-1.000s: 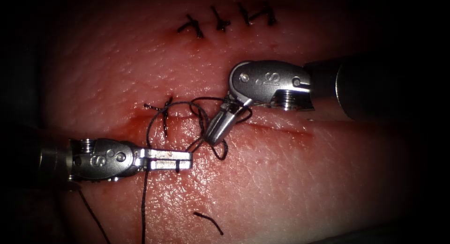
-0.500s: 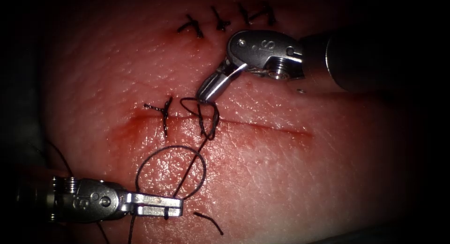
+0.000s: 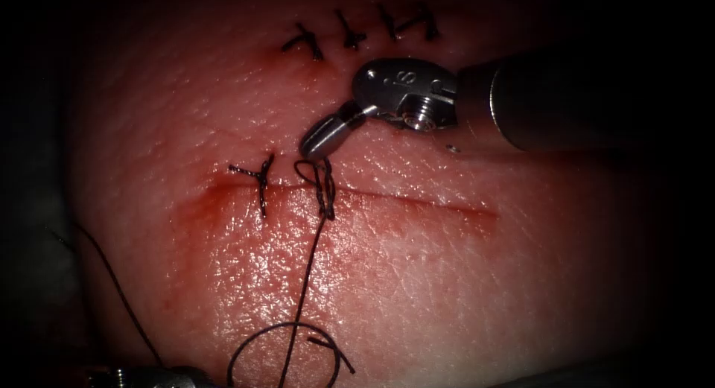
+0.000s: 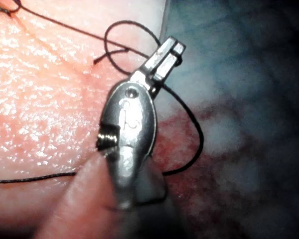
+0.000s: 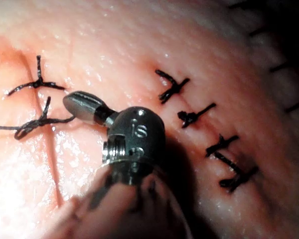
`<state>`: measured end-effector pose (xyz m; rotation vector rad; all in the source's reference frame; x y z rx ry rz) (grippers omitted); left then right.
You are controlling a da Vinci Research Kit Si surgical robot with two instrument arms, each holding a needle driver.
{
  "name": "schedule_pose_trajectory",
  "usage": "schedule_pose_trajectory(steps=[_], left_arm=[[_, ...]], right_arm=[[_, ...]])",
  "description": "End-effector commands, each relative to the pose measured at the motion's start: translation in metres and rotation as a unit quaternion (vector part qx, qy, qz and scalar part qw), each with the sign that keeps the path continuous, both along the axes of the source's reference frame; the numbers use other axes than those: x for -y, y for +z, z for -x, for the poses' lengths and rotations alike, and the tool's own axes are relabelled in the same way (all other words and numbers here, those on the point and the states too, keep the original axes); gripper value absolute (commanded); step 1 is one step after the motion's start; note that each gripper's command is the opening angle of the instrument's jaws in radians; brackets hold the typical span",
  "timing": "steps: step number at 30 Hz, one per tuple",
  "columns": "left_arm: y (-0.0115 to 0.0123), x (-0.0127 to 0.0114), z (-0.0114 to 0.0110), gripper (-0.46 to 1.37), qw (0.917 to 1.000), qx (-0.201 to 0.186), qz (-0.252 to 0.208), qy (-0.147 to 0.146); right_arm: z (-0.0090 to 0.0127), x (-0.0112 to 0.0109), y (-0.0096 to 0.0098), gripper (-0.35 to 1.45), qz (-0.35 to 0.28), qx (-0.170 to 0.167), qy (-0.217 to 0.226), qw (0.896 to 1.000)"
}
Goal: Wound Closure
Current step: Pull upward with right hand and downward with left end-effector and secure knot
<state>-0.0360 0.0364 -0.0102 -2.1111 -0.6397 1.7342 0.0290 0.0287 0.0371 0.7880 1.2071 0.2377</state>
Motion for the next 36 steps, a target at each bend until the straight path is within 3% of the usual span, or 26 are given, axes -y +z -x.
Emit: schedule_pose_trajectory(steps=[1,4,9,21,36], left_arm=[[0.0000,0.0008,0.0003,-0.35,0.9996,0.005,-0.009,0.025],[0.0007,0.0029,0.0011,-0.35,0.9959,0.015,-0.021,0.087],[0.0017,0.0056,0.0021,-0.35,0.9874,0.033,-0.041,0.149],[0.0053,0.0110,0.0038,-0.35,0.9612,0.038,-0.076,0.263],[0.0059,0.0111,0.0044,-0.35,0.9620,0.042,-0.079,0.258]], right_arm=[[0.0000,-0.0002,0.0000,-0.35,0.001,0.007,0.011,1.000],[0.0002,-0.0009,0.0004,-0.35,0.001,0.023,0.037,0.999],[0.0003,-0.0019,0.0008,-0.35,-0.005,0.038,0.055,0.998],[0.0003,-0.0035,0.0015,-0.35,0.000,0.046,0.072,0.996],[0.0009,-0.0053,0.0016,-0.35,0.080,0.107,0.099,0.986]])
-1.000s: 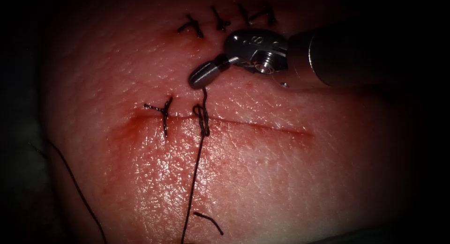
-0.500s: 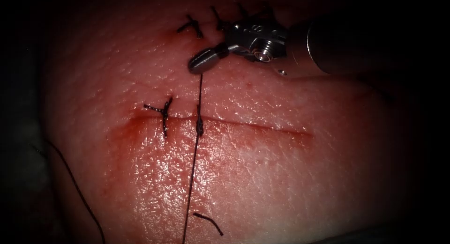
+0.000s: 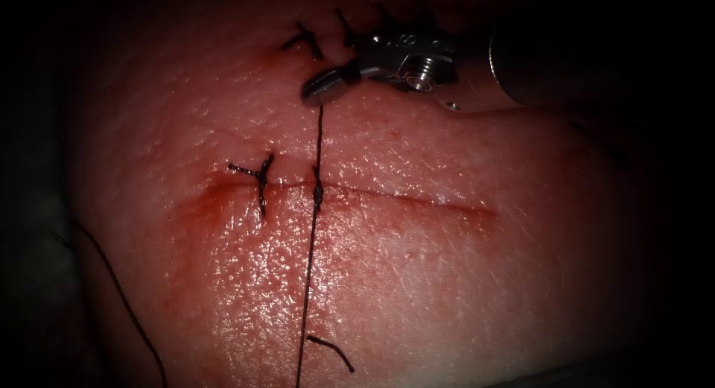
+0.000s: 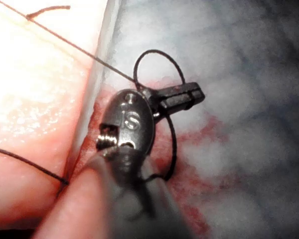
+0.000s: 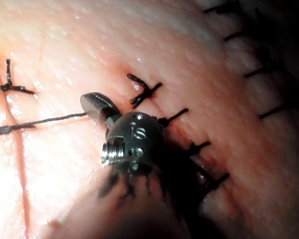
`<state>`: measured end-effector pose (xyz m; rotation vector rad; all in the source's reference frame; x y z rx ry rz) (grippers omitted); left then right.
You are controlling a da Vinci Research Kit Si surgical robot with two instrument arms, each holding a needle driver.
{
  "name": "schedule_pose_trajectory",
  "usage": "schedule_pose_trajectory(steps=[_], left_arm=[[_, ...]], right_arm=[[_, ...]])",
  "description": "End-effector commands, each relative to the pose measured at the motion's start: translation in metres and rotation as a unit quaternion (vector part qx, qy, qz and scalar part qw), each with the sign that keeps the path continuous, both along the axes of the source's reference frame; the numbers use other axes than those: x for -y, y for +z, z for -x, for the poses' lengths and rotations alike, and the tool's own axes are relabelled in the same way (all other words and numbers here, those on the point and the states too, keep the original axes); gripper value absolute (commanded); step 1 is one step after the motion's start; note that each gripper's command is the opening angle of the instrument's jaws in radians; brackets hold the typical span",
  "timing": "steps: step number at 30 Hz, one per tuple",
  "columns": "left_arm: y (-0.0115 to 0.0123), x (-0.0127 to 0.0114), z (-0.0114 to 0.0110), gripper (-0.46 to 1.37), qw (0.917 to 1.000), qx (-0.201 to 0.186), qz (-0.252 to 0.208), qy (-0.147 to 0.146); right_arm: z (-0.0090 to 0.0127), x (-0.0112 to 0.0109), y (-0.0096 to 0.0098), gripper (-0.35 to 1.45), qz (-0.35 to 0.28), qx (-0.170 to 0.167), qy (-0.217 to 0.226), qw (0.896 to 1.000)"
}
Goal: Wound Closure
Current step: Pull upward with right hand and downward with left end-effector and secure knot
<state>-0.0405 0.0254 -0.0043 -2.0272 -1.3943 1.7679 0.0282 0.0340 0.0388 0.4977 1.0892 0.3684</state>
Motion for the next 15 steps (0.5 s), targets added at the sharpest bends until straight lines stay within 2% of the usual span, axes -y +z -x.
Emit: schedule_pose_trajectory(steps=[1,7,15], left_arm=[[0.0000,0.0000,0.0000,-0.35,1.0000,0.003,0.000,0.004],[0.0001,0.0001,-0.0002,-0.35,1.0000,0.006,0.005,0.004],[0.0001,0.0002,-0.0007,-0.35,0.9999,0.011,0.010,0.005]], right_arm=[[0.0000,-0.0002,-0.0001,-0.35,0.004,0.004,0.006,1.000],[0.0002,-0.0009,-0.0001,-0.35,0.010,0.010,0.014,1.000],[0.0000,-0.0008,-0.0001,-0.35,0.002,-0.002,-0.001,1.000]])
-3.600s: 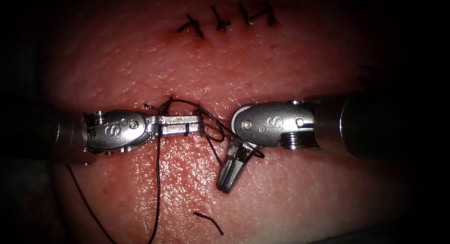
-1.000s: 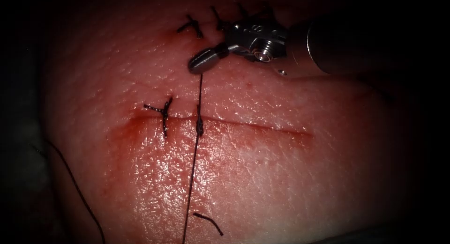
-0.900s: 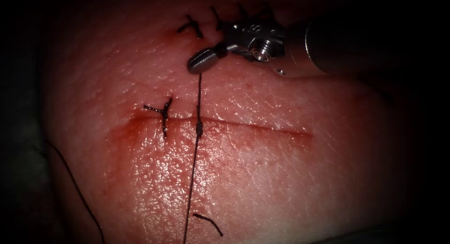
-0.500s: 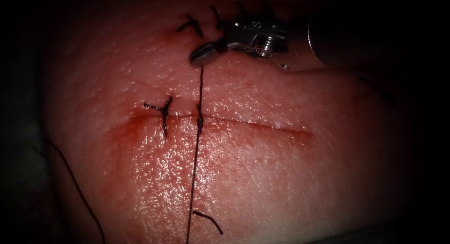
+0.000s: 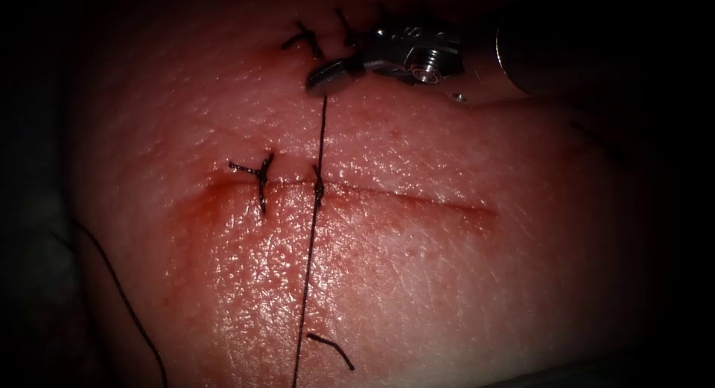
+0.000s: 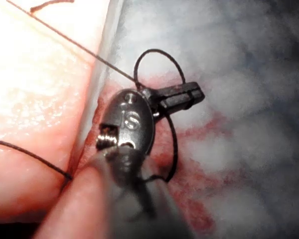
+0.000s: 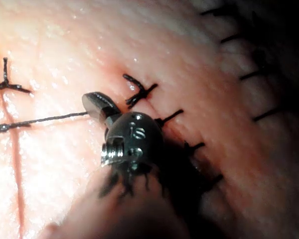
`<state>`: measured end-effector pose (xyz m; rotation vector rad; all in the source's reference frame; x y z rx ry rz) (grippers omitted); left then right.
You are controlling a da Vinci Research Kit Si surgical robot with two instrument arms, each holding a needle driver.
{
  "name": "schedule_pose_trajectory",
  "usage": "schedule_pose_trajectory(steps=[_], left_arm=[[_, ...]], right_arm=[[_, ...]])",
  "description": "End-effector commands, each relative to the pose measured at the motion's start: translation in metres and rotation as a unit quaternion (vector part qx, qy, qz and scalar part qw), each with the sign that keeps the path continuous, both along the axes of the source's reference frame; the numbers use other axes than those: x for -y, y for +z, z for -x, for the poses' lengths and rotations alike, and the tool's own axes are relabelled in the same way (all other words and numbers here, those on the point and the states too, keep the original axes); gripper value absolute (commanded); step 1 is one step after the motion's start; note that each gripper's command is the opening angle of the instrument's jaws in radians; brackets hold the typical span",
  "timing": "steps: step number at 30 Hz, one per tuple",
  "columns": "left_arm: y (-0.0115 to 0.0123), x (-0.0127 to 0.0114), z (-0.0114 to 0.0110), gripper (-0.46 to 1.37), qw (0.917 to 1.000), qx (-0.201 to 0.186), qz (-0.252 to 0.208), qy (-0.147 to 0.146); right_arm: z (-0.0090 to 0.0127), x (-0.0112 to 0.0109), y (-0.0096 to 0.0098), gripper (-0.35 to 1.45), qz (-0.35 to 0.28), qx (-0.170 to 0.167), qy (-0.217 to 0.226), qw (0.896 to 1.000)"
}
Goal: Wound Closure
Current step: Pull upward with right hand and downward with left end-effector and secure knot
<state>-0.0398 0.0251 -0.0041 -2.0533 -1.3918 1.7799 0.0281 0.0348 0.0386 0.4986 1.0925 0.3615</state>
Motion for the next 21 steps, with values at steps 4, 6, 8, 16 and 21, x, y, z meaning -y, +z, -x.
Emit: schedule_pose_trajectory(steps=[4,6,8,16,21], left_arm=[[-0.0001,0.0000,-0.0001,-0.35,1.0000,0.006,0.005,0.001],[0.0000,0.0000,0.0000,-0.35,1.0000,0.006,0.005,0.001],[0.0000,0.0000,0.0000,-0.35,1.0000,0.006,0.005,0.002],[0.0000,-0.0001,0.0002,-0.35,0.9999,0.009,0.010,0.001],[0.0000,-0.0001,0.0003,-0.35,0.9999,0.009,0.010,0.002]], right_arm=[[-0.0002,0.0002,0.0000,-0.35,0.001,0.001,0.003,1.000],[-0.0003,0.0002,0.0000,-0.35,0.001,0.001,0.002,1.000],[-0.0004,0.0003,0.0000,-0.35,0.000,0.000,0.001,1.000],[-0.0004,0.0003,0.0000,-0.35,0.000,-0.001,0.000,1.000],[-0.0005,0.0004,0.0000,-0.35,-0.001,-0.002,-0.002,1.000]])
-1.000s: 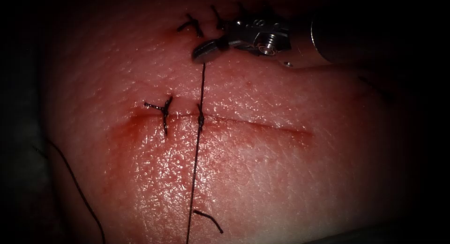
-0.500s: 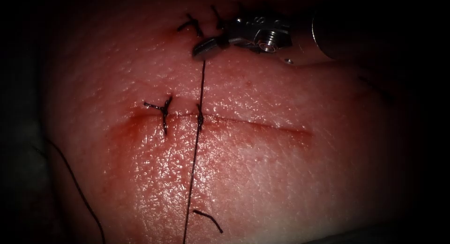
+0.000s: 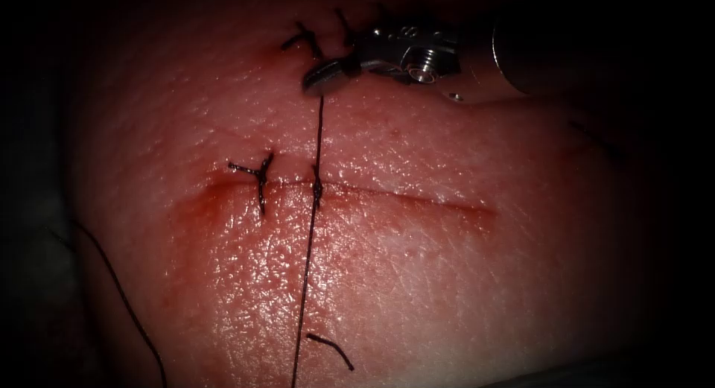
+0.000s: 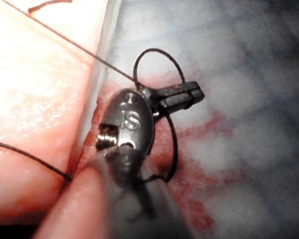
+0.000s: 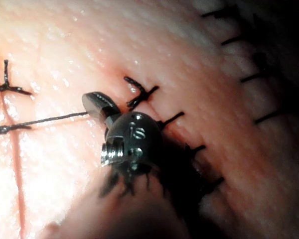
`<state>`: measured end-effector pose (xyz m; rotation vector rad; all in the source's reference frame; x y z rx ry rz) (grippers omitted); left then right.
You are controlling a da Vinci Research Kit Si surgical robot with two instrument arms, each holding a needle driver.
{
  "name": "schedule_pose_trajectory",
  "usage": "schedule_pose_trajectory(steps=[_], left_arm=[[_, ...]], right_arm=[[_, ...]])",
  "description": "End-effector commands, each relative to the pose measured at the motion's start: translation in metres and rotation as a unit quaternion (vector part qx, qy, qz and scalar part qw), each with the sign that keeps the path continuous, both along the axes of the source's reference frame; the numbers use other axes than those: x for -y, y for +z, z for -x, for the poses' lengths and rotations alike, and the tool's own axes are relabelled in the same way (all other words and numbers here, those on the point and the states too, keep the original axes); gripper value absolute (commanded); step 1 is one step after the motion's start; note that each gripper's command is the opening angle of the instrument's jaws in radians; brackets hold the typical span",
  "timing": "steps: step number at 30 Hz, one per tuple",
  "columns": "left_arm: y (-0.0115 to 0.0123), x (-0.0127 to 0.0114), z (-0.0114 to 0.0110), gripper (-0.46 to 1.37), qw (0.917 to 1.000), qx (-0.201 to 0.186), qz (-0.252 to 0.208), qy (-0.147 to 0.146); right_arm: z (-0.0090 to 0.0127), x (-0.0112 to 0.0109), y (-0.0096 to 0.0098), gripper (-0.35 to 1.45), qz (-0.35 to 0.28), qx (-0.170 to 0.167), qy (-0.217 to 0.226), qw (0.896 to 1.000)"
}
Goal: Wound Closure
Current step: Pull upward with right hand and downward with left end-effector and secure knot
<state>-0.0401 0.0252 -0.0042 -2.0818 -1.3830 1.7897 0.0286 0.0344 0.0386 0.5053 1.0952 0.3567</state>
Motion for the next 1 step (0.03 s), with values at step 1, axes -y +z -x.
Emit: schedule_pose_trajectory(steps=[1], left_arm=[[0.0000,0.0000,0.0000,-0.35,1.0000,0.002,0.000,0.002]], right_arm=[[0.0000,0.0000,0.0000,-0.35,0.001,0.001,0.001,1.000]])
